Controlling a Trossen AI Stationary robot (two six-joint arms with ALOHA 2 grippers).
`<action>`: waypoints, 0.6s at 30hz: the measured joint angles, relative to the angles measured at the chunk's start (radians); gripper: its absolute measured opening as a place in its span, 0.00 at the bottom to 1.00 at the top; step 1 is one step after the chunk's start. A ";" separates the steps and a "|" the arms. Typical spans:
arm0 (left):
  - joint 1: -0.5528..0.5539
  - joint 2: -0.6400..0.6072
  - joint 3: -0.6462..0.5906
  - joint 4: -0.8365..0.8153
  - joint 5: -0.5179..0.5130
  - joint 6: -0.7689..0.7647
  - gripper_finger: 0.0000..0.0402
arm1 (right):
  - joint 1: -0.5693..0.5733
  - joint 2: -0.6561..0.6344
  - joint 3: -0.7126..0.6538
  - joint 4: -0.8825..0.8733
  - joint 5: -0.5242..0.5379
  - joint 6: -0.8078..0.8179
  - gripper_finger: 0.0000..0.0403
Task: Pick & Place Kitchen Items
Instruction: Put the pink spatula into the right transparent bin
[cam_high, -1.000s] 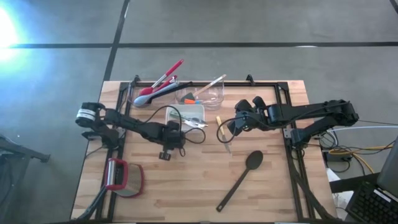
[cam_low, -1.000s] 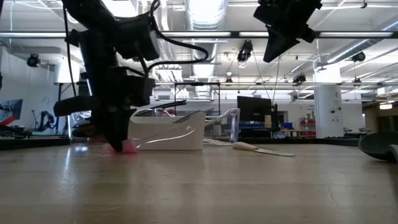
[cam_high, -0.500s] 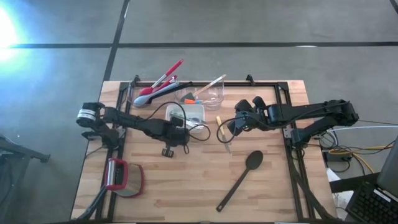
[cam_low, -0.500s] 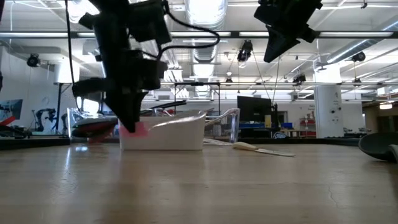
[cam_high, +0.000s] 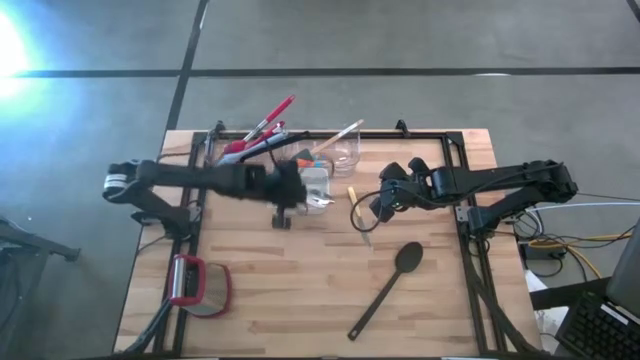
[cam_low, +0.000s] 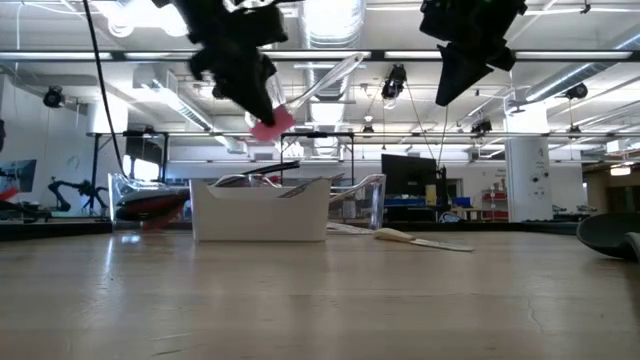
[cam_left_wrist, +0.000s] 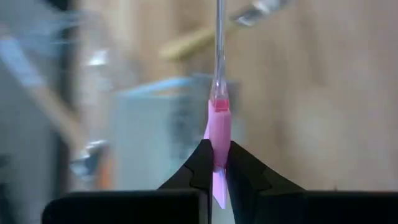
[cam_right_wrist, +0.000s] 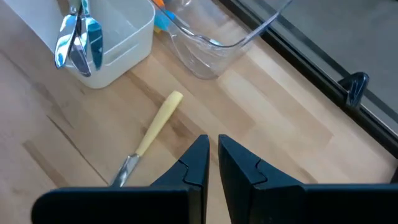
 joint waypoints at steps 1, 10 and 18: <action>0.034 -0.003 0.013 0.015 -0.012 0.015 0.06 | 0.000 0.000 0.000 0.000 0.000 0.000 0.07; 0.411 0.108 0.137 0.159 0.179 0.135 0.06 | 0.000 -0.001 0.000 0.000 0.002 0.001 0.07; 0.506 0.351 0.335 0.045 0.264 0.173 0.06 | 0.000 -0.001 0.000 -0.002 0.003 0.003 0.07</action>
